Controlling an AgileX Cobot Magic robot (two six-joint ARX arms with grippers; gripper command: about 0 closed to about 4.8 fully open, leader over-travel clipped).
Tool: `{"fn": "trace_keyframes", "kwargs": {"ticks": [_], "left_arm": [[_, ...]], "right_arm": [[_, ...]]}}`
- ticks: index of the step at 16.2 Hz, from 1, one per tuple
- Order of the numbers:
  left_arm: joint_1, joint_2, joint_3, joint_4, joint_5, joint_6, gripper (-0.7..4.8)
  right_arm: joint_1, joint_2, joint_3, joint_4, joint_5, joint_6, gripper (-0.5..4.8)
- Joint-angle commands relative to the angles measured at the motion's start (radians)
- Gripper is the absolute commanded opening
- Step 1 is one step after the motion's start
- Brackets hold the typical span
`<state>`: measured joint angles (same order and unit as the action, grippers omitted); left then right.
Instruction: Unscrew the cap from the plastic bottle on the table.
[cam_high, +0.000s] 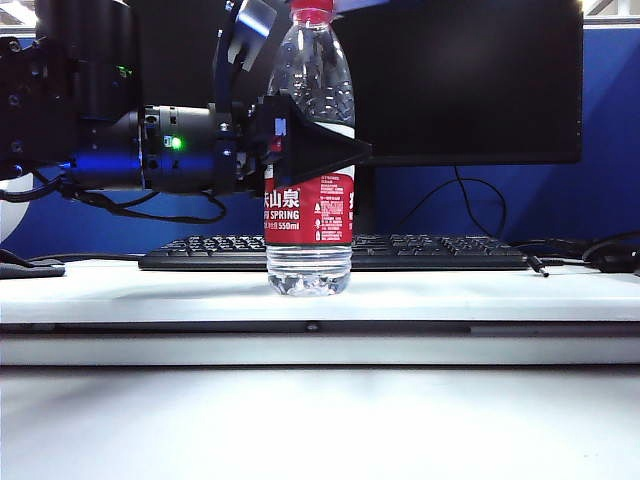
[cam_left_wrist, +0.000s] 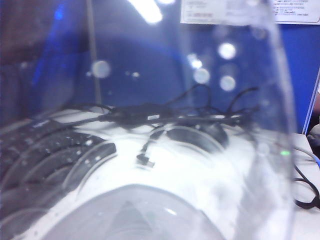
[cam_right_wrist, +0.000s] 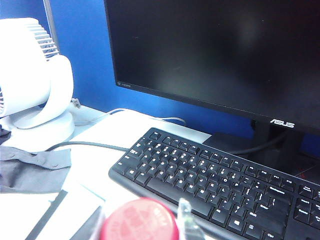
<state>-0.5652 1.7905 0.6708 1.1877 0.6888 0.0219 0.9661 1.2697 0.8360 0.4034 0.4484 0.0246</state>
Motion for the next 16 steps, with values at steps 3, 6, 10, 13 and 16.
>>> {"fn": "trace_keyframes", "kwargs": {"ticks": [3,6,10,13,16], "left_arm": [[-0.001,0.000,0.001,-0.008,0.007,-0.004,2.68],[0.000,0.000,0.001,-0.009,0.014,-0.004,2.68],[0.000,0.000,0.001,-0.011,0.015,-0.004,2.68],[-0.001,0.000,0.001,-0.011,0.015,-0.004,2.68],[0.000,0.000,0.001,-0.011,0.023,-0.004,2.68]], "right_arm": [[0.000,-0.003,0.003,0.008,-0.029,0.002,1.65],[-0.023,-0.016,0.003,-0.085,-0.145,0.002,1.65],[-0.058,-0.037,0.003,-0.093,-0.265,0.001,1.35],[-0.130,-0.041,0.003,-0.113,-0.449,0.013,1.35],[-0.240,-0.041,0.003,-0.144,-0.692,0.029,1.35]]}}
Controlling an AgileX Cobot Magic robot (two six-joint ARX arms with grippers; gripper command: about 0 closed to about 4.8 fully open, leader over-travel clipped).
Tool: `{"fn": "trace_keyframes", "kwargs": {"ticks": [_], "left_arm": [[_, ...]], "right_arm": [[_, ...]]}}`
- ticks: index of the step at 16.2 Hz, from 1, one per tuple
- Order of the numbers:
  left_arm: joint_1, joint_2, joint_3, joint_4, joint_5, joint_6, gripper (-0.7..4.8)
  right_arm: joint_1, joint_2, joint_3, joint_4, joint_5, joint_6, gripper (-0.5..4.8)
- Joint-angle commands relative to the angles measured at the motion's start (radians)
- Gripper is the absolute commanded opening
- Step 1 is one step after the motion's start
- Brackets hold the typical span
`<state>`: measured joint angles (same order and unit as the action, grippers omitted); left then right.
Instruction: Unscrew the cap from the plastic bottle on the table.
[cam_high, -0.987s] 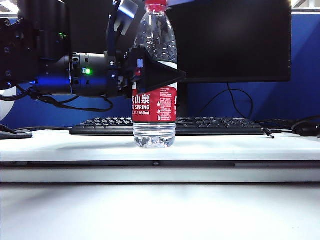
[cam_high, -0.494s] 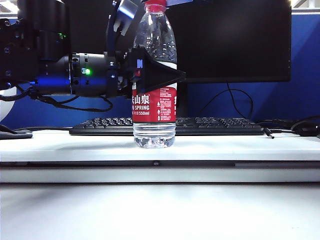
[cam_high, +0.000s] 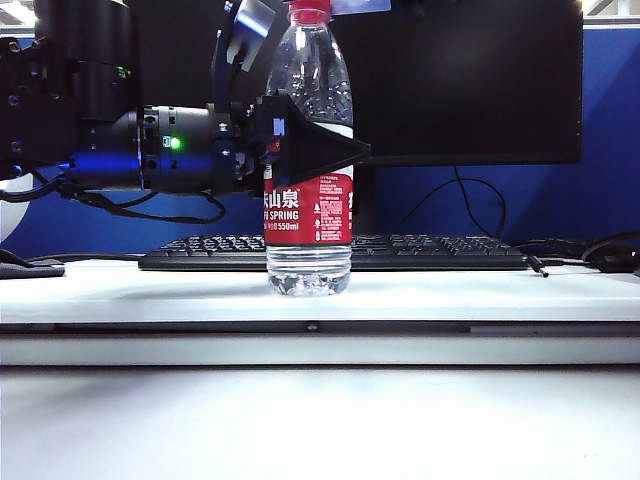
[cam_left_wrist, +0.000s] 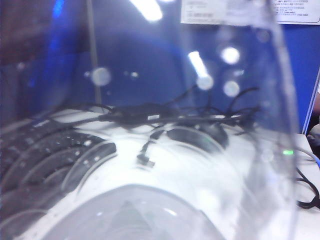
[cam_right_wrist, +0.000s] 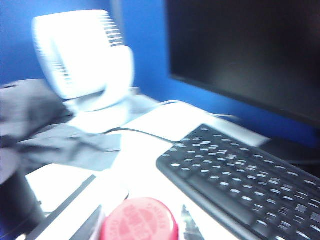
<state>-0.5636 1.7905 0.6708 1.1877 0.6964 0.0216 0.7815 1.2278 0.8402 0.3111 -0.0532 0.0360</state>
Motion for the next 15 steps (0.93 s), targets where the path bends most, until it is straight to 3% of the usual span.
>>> {"fn": "trace_keyframes", "kwargs": {"ticks": [1,4,9,15], "left_arm": [[-0.002,0.000,0.001,-0.011,0.017,-0.003,2.68],[-0.002,0.000,0.001,-0.012,0.023,-0.003,2.68],[-0.002,0.000,0.001,-0.012,0.022,-0.003,2.68],[-0.002,0.000,0.001,-0.012,0.022,-0.003,2.68]], "right_arm": [[-0.087,0.001,-0.001,-0.060,-0.284,0.018,1.36],[-0.167,0.000,-0.001,-0.099,-0.496,0.018,1.36],[-0.241,0.001,-0.001,-0.122,-0.681,0.016,1.35],[-0.271,0.005,-0.001,-0.117,-0.804,0.017,1.34]]}}
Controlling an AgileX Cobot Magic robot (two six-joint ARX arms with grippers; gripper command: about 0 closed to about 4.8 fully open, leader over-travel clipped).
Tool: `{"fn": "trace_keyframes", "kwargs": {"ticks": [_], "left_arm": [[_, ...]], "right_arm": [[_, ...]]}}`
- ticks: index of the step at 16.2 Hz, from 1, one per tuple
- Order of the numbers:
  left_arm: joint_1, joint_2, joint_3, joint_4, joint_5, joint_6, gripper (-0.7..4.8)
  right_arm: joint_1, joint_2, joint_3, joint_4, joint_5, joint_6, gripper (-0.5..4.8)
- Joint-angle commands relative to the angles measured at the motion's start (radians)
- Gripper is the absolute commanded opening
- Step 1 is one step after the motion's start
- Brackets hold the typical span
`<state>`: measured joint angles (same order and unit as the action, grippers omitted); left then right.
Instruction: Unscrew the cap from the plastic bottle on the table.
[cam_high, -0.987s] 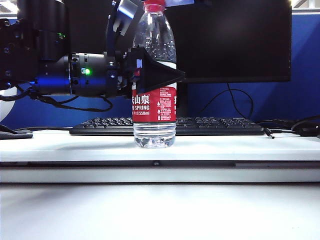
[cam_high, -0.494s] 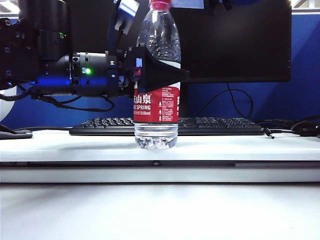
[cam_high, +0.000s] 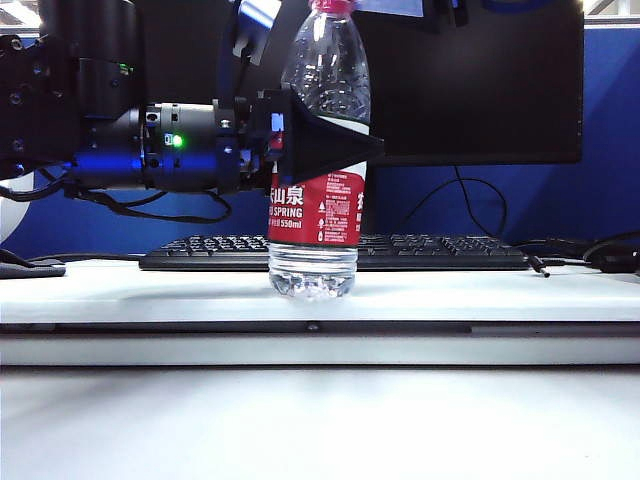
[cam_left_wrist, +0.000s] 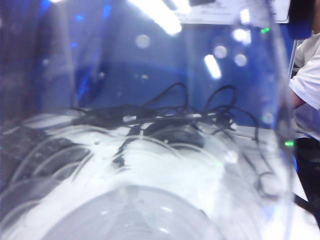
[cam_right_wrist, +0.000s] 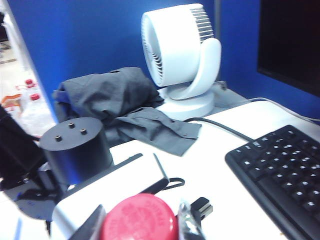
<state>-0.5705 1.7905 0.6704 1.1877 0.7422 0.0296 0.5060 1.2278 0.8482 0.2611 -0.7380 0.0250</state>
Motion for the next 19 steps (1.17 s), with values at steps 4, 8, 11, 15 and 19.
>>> {"fn": "trace_keyframes", "kwargs": {"ticks": [4,8,11,15,19], "left_arm": [[0.005,0.000,0.002,-0.011,-0.024,-0.011,2.68],[0.005,0.000,0.002,-0.011,-0.024,-0.011,2.68],[0.005,0.000,0.002,-0.011,-0.024,-0.011,2.68],[0.006,0.000,0.002,-0.012,-0.030,-0.010,2.68],[0.006,0.000,0.002,-0.011,-0.050,-0.011,2.68]], "right_arm": [[0.005,0.041,-0.008,-0.042,-0.190,0.071,1.35],[0.006,0.077,-0.008,0.036,-0.207,0.126,1.35],[0.005,0.077,-0.007,0.036,-0.198,0.128,1.46],[0.005,0.075,-0.008,0.019,-0.101,0.129,2.62],[0.005,0.029,-0.009,-0.007,0.036,0.128,2.68]]}}
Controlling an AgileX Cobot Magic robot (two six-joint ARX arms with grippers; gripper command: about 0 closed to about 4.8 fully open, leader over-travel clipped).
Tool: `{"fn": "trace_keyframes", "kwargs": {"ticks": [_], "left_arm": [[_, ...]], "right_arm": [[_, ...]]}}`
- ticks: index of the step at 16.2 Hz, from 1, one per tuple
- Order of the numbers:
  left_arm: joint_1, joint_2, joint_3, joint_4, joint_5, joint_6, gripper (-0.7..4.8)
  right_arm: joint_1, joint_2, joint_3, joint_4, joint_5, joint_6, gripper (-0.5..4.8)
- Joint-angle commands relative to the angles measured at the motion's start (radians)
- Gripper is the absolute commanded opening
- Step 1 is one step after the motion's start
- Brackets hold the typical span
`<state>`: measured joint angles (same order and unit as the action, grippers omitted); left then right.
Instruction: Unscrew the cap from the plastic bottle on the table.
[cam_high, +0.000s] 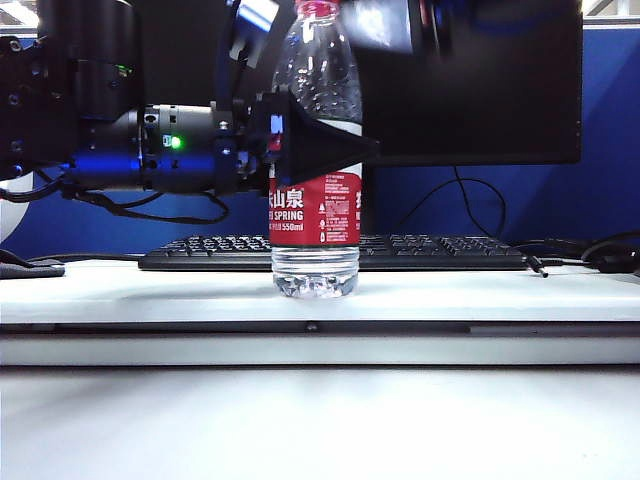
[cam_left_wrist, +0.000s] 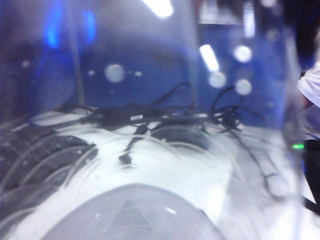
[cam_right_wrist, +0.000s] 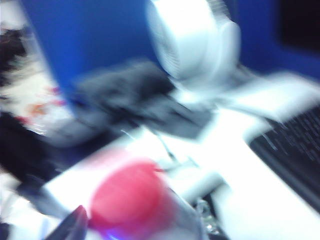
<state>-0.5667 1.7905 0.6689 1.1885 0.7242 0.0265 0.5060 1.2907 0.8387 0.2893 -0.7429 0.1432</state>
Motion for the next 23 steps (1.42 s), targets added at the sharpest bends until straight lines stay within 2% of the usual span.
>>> {"fn": "trace_keyframes", "kwargs": {"ticks": [1,5,7,9,12,14,15,17,23], "left_arm": [[0.002,0.000,0.003,-0.013,-0.033,-0.008,2.68],[0.002,0.000,0.003,-0.012,-0.053,-0.008,2.68],[0.002,0.000,0.003,-0.012,-0.055,-0.008,2.68],[0.001,0.000,0.003,-0.012,-0.055,-0.008,2.68],[0.001,0.000,0.003,-0.012,-0.055,-0.008,2.68],[0.001,0.000,0.003,-0.012,-0.055,-0.008,2.68],[0.001,0.000,0.003,-0.012,-0.055,-0.008,2.68],[0.001,0.000,0.003,-0.013,-0.054,-0.013,2.68],[-0.013,0.000,0.003,-0.012,-0.055,-0.014,2.68]], "right_arm": [[0.005,-0.056,0.000,-0.043,0.079,0.010,2.74],[0.009,-0.175,0.000,-0.082,0.261,0.006,2.75],[0.055,-0.233,0.000,-0.090,0.425,0.009,2.75],[0.143,-0.262,0.000,-0.090,0.634,0.010,2.75],[0.337,-0.241,0.000,-0.058,1.013,-0.037,2.76],[0.460,-0.188,0.000,0.005,1.203,-0.069,2.76],[0.502,-0.158,0.000,0.031,1.259,-0.068,2.76],[0.534,-0.114,0.000,0.065,1.305,-0.068,2.75],[0.535,-0.072,0.000,0.133,1.310,-0.037,2.75]]}}
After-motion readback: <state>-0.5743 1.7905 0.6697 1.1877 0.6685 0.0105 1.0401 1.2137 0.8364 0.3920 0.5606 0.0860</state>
